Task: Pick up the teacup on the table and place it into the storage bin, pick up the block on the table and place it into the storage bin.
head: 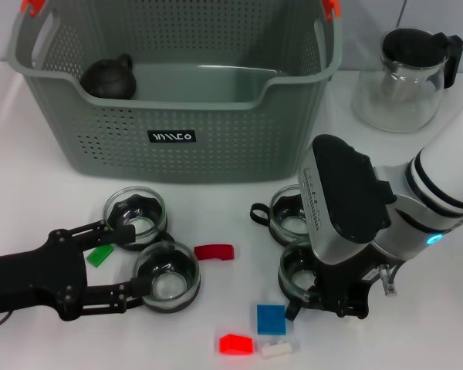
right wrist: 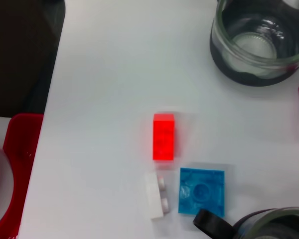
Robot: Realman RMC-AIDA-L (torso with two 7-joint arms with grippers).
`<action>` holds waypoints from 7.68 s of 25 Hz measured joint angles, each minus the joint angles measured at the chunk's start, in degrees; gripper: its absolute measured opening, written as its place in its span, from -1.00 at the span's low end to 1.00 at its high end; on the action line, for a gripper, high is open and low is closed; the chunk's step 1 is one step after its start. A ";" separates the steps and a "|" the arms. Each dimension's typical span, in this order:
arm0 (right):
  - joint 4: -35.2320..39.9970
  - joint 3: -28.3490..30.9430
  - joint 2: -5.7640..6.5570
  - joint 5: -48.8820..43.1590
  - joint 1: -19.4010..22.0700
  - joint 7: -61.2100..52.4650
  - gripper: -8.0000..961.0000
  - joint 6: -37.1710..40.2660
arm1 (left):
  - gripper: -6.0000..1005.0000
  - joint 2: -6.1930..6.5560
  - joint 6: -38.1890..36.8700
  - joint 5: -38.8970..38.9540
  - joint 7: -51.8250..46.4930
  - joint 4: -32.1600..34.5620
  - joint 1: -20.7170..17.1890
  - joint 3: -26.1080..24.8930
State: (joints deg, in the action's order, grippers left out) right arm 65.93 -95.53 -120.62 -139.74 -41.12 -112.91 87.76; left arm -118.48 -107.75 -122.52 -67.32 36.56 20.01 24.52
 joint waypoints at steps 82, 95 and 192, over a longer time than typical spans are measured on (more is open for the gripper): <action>-45.23 38.93 0.30 11.10 -31.88 -2.26 -0.86 -51.67 | 0.74 -0.79 4.71 0.14 0.61 -2.42 1.05 0.11; -46.79 35.88 0.30 11.63 -31.61 -2.68 -0.86 -51.85 | 0.74 -0.79 4.47 0.16 0.61 -2.47 1.08 0.02; 7.87 34.84 0.59 3.03 -1.36 3.93 -0.03 21.55 | 0.74 -0.52 2.46 -0.10 1.20 -2.19 0.60 0.00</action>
State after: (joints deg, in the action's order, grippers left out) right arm 73.80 -60.69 -120.04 -136.71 -42.47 -108.98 109.32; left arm -119.00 -105.29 -122.61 -66.12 34.37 20.61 24.52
